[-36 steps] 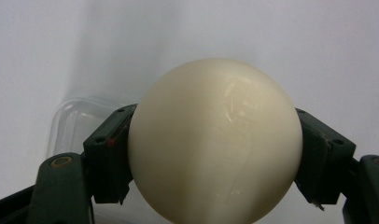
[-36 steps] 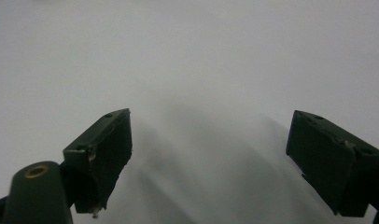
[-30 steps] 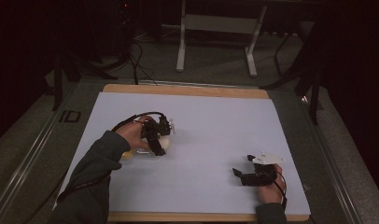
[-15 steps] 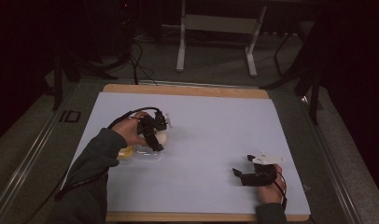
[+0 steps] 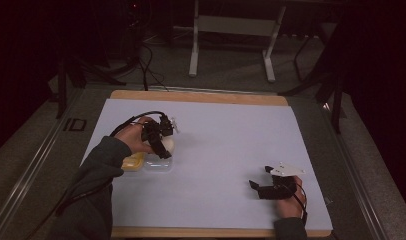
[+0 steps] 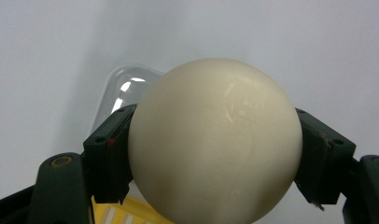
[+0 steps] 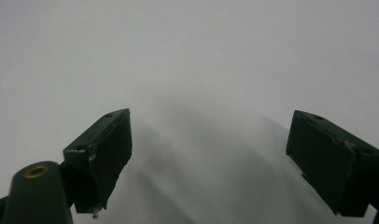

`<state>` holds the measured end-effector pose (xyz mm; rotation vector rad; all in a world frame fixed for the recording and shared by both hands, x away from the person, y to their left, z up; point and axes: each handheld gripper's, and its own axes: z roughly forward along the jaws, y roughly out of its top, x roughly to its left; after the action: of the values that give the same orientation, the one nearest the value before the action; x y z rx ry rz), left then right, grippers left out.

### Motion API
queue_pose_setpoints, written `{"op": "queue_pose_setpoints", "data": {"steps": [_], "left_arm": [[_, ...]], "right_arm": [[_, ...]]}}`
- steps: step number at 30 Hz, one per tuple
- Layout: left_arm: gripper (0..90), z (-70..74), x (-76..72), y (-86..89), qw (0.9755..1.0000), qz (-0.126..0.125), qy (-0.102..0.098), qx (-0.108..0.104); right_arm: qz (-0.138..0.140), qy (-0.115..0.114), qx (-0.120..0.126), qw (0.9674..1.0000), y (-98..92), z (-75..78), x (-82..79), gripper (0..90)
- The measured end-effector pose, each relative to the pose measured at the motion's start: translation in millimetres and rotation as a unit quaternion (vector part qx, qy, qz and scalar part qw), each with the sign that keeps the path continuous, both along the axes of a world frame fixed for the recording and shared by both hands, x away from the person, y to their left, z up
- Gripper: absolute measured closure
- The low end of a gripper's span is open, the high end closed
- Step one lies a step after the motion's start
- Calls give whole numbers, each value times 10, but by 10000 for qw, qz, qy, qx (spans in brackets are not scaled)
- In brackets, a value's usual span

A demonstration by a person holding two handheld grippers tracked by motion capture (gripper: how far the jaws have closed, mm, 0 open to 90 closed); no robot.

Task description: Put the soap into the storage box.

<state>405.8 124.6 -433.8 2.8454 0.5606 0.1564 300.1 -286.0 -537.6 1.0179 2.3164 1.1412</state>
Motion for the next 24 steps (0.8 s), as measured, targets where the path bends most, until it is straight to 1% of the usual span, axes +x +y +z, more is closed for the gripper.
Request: {"op": "queue_pose_setpoints", "data": {"steps": [12, 13, 20, 24], "left_arm": [[255, 47, 14, 74, 9999, 110, -59, -77], [255, 39, 7, 85, 9999, 134, -64, -5], [254, 32, 5, 132, 9997, 219, -65, -4], [254, 28, -5, 177, 9996, 245, -86, 83]], "right_arm": [[3, -8, -19, 10000, 4, 0, -2, 142], [1, -6, -18, 10000, 3, 1, -2, 142], [0, -14, -21, 10000, 2, 1, -4, 142], [-7, -16, -18, 10000, 2, 2, -5, 142]]}}
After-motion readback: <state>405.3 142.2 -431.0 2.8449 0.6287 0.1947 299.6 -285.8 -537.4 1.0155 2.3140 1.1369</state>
